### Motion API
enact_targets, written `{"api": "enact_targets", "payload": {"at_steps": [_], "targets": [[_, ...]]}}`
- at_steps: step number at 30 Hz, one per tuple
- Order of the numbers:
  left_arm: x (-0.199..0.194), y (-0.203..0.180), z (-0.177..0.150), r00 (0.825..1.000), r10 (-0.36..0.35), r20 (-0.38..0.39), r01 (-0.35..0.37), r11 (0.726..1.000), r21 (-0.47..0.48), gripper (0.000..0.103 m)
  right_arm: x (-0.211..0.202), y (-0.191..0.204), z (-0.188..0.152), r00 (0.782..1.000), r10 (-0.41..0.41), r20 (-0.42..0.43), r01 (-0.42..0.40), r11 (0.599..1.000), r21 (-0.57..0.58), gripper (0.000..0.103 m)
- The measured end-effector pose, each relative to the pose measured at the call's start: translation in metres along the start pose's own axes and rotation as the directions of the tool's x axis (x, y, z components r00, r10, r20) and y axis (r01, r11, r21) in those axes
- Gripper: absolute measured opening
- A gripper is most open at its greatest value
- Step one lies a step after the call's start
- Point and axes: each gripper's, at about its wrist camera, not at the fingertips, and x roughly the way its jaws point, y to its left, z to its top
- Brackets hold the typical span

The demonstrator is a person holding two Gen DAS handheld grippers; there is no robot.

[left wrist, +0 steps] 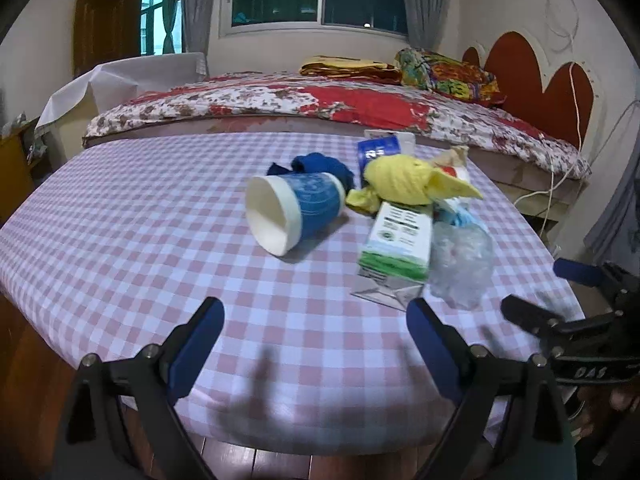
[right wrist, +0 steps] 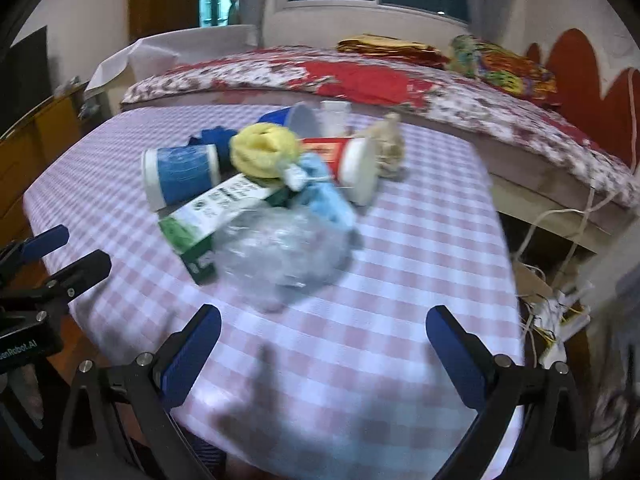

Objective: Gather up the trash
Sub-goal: 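Grasp the blue-white paper cup with the left tool while the right tool grasps the clear plastic bag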

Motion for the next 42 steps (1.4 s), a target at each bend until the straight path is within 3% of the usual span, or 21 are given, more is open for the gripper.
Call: {"api": "enact_targets", "payload": {"at_steps": [10, 12, 13, 14, 16, 17, 19, 23, 25, 42], "targets": [[0.038, 0.022, 0.018, 1.000, 0.000, -0.015, 0.000, 1.000, -0.030, 0.088, 0.042, 0.002, 0.021, 0.999, 0.029, -0.023, -0.028, 0.998, 0.048, 0.102], [0.049, 0.027, 0.026, 1.000, -0.010, -0.017, 0.010, 0.999, -0.039, 0.082, 0.046, -0.002, 0.025, 0.999, 0.034, -0.018, -0.033, 0.997, 0.067, 0.091], [0.053, 0.029, 0.028, 1.000, -0.015, -0.014, 0.014, 0.999, -0.041, 0.082, 0.048, -0.004, 0.026, 0.999, 0.038, -0.018, -0.036, 0.997, 0.075, 0.076], [0.059, 0.030, 0.033, 1.000, -0.017, -0.012, 0.017, 0.999, -0.040, 0.080, 0.049, -0.005, 0.027, 0.999, 0.040, -0.019, -0.038, 0.996, 0.080, 0.068], [0.067, 0.030, 0.039, 0.999, -0.030, -0.009, 0.030, 0.999, -0.033, 0.078, 0.050, -0.007, 0.027, 0.999, 0.046, -0.019, -0.044, 0.995, 0.085, 0.065], [0.071, 0.029, 0.041, 0.999, -0.040, -0.012, 0.039, 0.999, -0.032, 0.076, 0.051, -0.008, 0.027, 0.998, 0.052, -0.020, -0.050, 0.995, 0.089, 0.059], [0.079, 0.028, 0.045, 0.997, -0.075, -0.015, 0.075, 0.997, -0.029, 0.066, 0.050, -0.012, 0.027, 0.998, 0.058, -0.013, -0.056, 0.993, 0.104, 0.051], [0.094, 0.021, 0.046, 0.991, -0.122, -0.058, 0.121, 0.993, -0.011, 0.019, 0.049, -0.015, 0.026, 0.998, 0.066, -0.005, -0.065, 0.992, 0.112, 0.046], [0.095, 0.018, 0.043, 0.987, -0.144, -0.071, 0.144, 0.990, -0.005, 0.007, 0.048, -0.016, 0.025, 0.998, 0.065, -0.004, -0.064, 0.992, 0.112, 0.045], [0.039, 0.003, 0.035, 0.993, -0.117, 0.010, 0.116, 0.992, 0.052, 0.004, 0.012, -0.031, 0.011, 0.997, 0.054, 0.051, -0.061, 0.989, 0.138, 0.039]]}}
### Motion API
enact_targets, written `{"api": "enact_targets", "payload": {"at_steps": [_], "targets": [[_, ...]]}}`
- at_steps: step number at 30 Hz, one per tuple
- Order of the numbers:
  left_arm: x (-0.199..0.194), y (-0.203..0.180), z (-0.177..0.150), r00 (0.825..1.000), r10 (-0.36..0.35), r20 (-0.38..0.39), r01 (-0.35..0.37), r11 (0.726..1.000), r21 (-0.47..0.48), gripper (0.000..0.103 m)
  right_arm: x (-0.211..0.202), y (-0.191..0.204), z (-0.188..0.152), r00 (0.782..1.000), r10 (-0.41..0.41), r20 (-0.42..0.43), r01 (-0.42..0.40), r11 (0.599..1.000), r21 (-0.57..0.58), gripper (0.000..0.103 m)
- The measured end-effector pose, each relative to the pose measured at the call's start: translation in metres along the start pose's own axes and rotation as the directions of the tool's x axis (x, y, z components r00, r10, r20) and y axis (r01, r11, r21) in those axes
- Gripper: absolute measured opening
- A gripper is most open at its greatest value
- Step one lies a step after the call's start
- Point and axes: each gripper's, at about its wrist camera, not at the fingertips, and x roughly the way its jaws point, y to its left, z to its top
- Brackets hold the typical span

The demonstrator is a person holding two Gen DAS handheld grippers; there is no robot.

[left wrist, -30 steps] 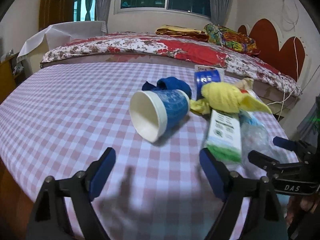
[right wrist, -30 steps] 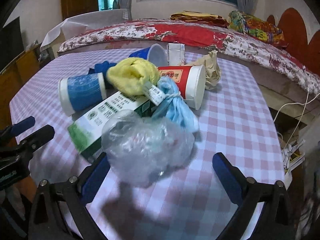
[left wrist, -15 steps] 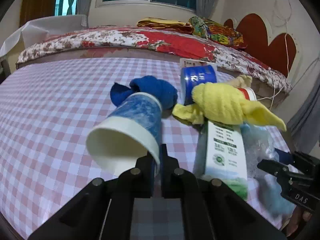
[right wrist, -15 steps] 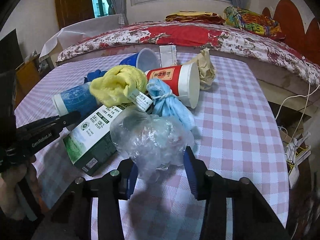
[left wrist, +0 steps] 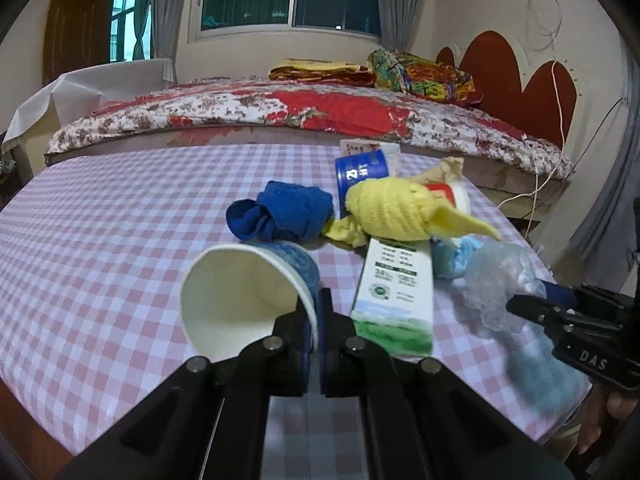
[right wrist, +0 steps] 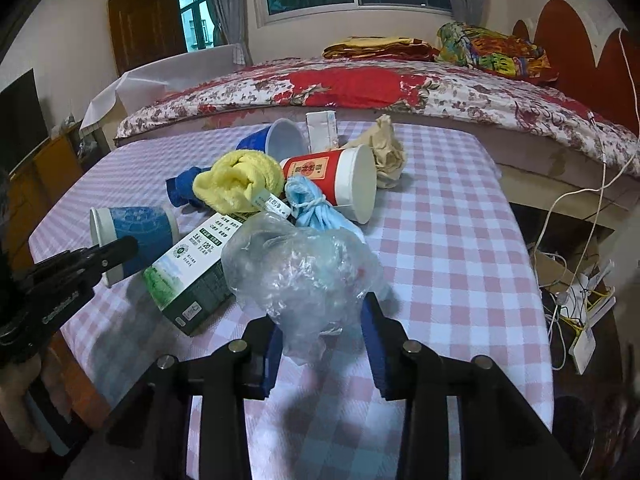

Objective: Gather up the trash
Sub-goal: 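Grasp the blue-white paper cup with the left tool while the right tool grasps the clear plastic bag, then carry the paper cup and plastic bag over the black bin with both tools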

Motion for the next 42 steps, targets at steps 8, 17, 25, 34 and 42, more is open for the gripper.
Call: {"api": "enact_targets", "payload": {"at_steps": [8, 17, 25, 34, 42], "targets": [[-0.020, -0.009, -0.001, 0.999, -0.027, 0.047, 0.028, 1.000, -0.010, 0.004, -0.014, -0.009, -0.008, 1.000, -0.004, 0.014, 0.004, 1.000, 0.015, 0.039], [-0.036, -0.035, -0.002, 0.995, -0.057, 0.081, 0.056, 0.998, 0.014, 0.003, -0.036, -0.021, -0.012, 0.998, -0.039, 0.043, 0.038, 0.999, 0.019, 0.038], [-0.048, -0.063, -0.004, 0.991, -0.088, 0.102, 0.083, 0.995, 0.047, 0.003, -0.055, -0.039, -0.019, 0.996, -0.069, 0.059, 0.067, 0.997, 0.034, 0.038], [-0.050, -0.097, -0.005, 0.987, -0.132, 0.092, 0.124, 0.988, 0.087, 0.003, -0.075, -0.059, -0.028, 0.992, -0.102, 0.073, 0.098, 0.994, 0.054, 0.038], [-0.049, -0.131, -0.006, 0.981, -0.177, 0.083, 0.166, 0.978, 0.128, 0.003, -0.098, -0.088, -0.040, 0.984, -0.150, 0.091, 0.140, 0.984, 0.108, 0.037]]}}
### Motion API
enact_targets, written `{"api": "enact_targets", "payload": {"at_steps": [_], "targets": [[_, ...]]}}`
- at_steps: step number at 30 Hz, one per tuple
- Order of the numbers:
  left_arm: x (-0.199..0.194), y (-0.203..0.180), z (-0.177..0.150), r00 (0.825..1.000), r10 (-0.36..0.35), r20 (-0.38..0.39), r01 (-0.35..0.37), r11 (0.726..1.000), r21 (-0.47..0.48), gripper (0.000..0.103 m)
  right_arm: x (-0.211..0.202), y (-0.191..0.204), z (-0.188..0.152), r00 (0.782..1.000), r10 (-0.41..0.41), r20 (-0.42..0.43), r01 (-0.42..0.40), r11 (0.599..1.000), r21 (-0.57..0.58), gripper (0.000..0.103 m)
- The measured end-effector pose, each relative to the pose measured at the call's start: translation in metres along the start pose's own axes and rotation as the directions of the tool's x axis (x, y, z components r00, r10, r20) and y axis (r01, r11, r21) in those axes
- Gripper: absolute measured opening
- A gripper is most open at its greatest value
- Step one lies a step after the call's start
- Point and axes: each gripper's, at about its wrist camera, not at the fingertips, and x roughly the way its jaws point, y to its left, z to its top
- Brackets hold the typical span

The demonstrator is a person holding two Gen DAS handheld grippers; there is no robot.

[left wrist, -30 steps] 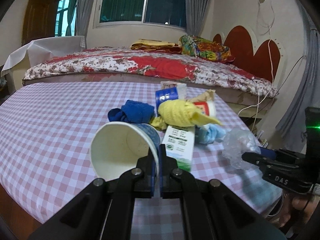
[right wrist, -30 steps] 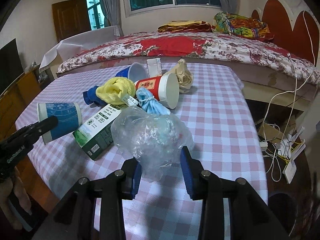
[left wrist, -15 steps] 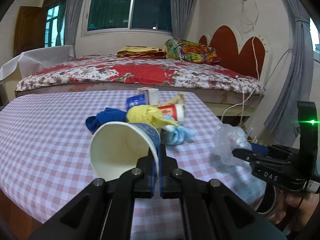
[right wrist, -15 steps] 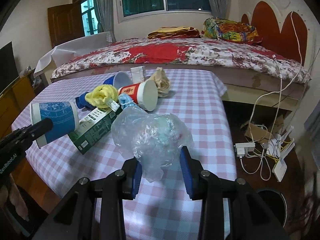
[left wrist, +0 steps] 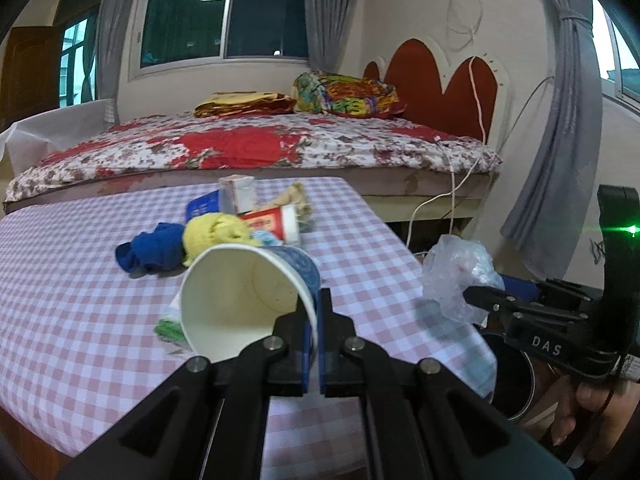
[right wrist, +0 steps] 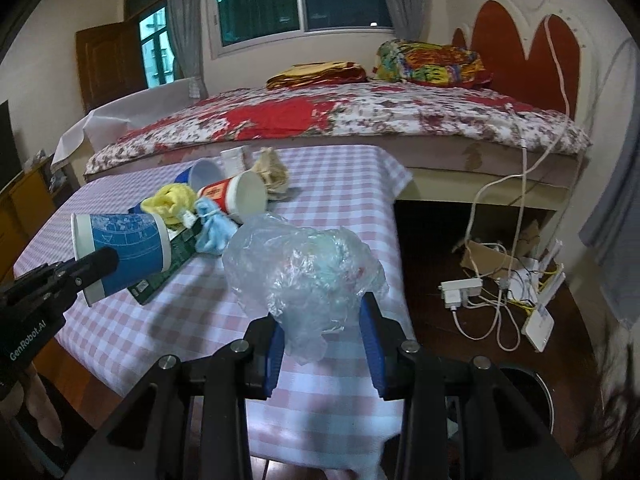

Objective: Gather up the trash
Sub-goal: 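Carry the paper cup and plastic bag over the black bin with both tools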

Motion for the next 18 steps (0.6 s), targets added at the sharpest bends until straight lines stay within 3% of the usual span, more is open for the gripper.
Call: {"api": "enact_targets", "payload": {"at_steps": [11, 18], "targets": [[0.015, -0.051, 0.002, 0.994, -0.105, -0.027, 0.106, 0.992, 0.064, 0.003, -0.023, -0.056, -0.019, 0.996, -0.090, -0.005, 0.090, 0.992, 0.083, 0.037], [0.025, -0.093, -0.001, 0.981, -0.188, -0.057, 0.193, 0.975, 0.113, 0.003, -0.037, -0.099, -0.035, 0.986, -0.163, -0.021, 0.164, 0.977, 0.137, 0.037]]}}
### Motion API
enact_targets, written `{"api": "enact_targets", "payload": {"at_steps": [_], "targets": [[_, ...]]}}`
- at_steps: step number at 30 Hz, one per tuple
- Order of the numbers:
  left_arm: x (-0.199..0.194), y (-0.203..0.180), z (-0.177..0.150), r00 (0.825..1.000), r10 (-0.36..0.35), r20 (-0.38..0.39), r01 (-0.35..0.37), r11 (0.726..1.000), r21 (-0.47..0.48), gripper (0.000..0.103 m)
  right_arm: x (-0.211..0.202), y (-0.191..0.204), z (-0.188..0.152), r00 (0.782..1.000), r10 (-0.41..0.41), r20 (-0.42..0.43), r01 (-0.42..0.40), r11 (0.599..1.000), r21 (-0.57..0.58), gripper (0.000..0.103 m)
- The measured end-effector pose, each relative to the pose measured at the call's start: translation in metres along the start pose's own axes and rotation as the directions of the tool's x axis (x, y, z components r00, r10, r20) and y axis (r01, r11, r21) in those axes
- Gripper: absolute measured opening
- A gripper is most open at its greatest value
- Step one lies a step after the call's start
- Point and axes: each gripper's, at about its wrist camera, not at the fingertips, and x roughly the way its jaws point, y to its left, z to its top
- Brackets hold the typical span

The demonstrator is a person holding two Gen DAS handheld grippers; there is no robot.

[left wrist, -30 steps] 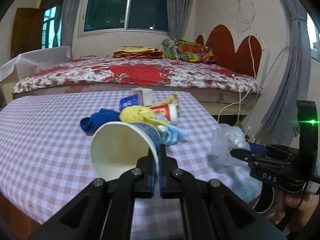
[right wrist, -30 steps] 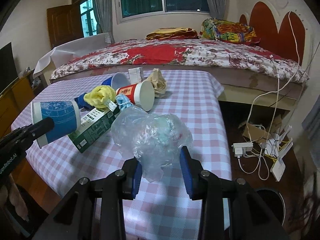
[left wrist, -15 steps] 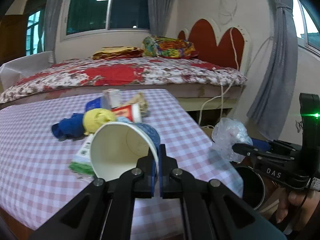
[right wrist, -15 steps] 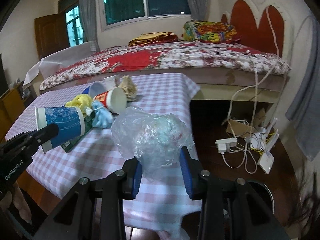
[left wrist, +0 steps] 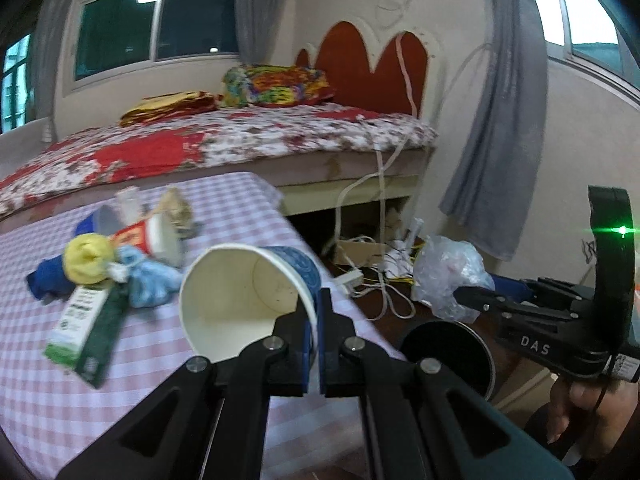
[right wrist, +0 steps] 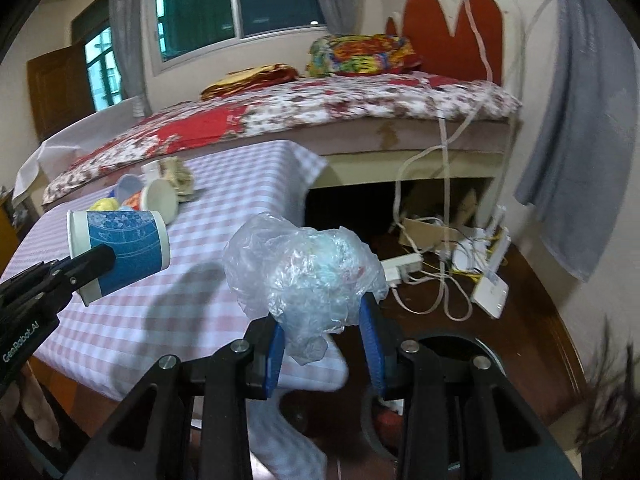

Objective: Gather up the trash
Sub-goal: 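Carry the paper cup and plastic bag over the black bin with both tools, then open both tools to drop the cup and plastic bag into the bin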

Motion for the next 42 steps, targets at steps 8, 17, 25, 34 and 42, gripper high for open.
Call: {"api": "enact_targets", "payload": {"at_steps": [8, 17, 25, 34, 42], "targets": [[0.020, -0.048, -0.006, 0.994, -0.096, -0.049, 0.099, 0.993, 0.062, 0.003, -0.010, -0.051, -0.016, 0.996, -0.085, -0.017, 0.086, 0.994, 0.062, 0.037], [0.038, -0.095, -0.015, 0.975, -0.193, -0.107, 0.205, 0.972, 0.111, 0.003, -0.013, -0.095, -0.039, 0.988, -0.138, -0.064, 0.144, 0.984, 0.105, 0.037], [0.057, -0.130, -0.030, 0.947, -0.269, -0.177, 0.295, 0.945, 0.142, 0.003, -0.005, -0.130, -0.070, 0.974, -0.172, -0.146, 0.189, 0.975, 0.117, 0.037], [0.095, -0.151, -0.059, 0.908, -0.299, -0.294, 0.352, 0.924, 0.149, 0.003, 0.023, -0.150, -0.103, 0.955, -0.167, -0.244, 0.194, 0.977, 0.092, 0.037], [0.131, -0.158, -0.082, 0.859, -0.311, -0.407, 0.392, 0.911, 0.130, 0.003, 0.055, -0.162, -0.129, 0.932, -0.132, -0.338, 0.161, 0.985, 0.059, 0.037]]}}
